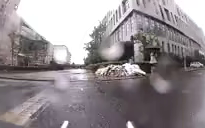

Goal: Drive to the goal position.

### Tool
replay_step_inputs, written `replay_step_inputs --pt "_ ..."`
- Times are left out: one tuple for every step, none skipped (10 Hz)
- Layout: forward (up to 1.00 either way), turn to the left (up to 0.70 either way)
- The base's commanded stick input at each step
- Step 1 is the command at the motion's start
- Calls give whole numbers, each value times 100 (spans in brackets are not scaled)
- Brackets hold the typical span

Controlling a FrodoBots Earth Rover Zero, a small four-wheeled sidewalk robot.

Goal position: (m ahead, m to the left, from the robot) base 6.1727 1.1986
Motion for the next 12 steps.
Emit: replay_step_inputs --pt "70 14" --pt "70 14" --pt "70 14" --pt "70 2" --pt "70 0" --pt "70 0" --pt "70 0" --pt "70 0" --pt "70 0" --pt "70 0" --pt "70 0" --pt "70 0"
